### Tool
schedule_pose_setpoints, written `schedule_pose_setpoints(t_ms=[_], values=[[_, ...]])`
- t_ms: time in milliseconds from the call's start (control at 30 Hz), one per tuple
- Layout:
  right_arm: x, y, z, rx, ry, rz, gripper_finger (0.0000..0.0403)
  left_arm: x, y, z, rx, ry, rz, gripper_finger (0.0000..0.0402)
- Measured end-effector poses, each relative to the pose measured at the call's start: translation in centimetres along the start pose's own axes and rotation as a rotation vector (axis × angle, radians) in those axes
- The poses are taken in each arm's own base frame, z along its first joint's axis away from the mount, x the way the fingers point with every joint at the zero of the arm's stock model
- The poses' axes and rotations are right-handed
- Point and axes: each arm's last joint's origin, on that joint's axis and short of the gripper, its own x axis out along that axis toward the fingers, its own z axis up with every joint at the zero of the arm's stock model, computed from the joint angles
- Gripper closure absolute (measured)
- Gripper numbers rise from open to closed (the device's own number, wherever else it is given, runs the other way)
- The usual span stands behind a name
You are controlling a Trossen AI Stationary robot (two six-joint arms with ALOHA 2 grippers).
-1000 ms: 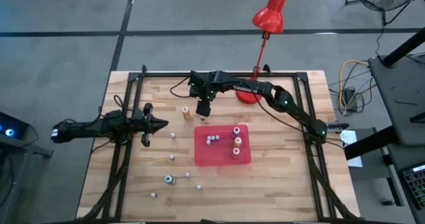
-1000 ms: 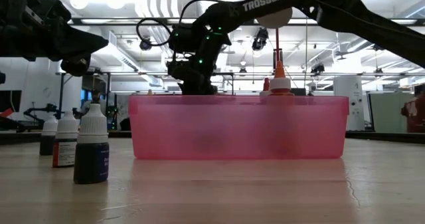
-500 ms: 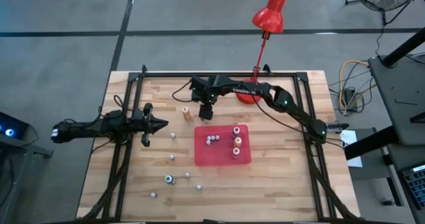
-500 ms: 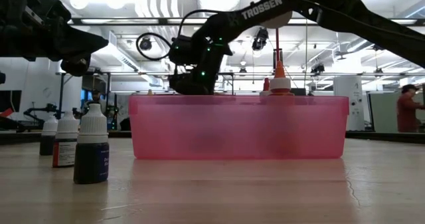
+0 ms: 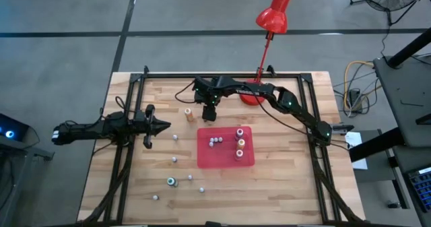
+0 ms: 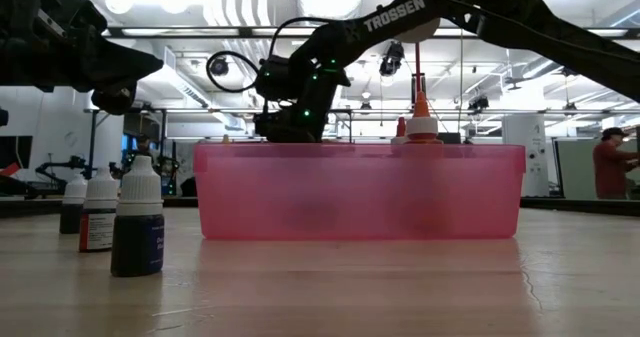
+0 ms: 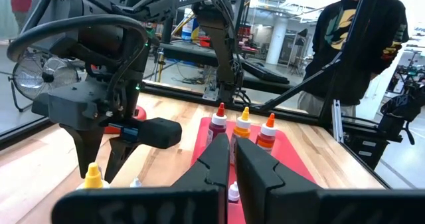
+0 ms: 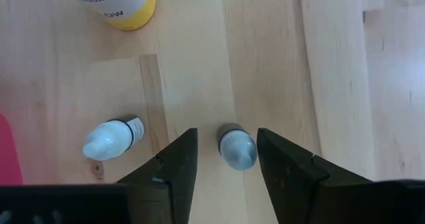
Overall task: Pick & Place food coloring
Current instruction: Put the small violet food coloring bottle into the red bin
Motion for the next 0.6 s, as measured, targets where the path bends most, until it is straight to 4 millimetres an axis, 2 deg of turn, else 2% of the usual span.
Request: schedule_pose_setpoints(t_ms=[600], values=[[0.82, -0.11, -0.58, -0.001, 0.026, 0.000, 0.0298, 0.00, 0.00, 0.00, 0.000, 0.000, 0.001, 0.0402]])
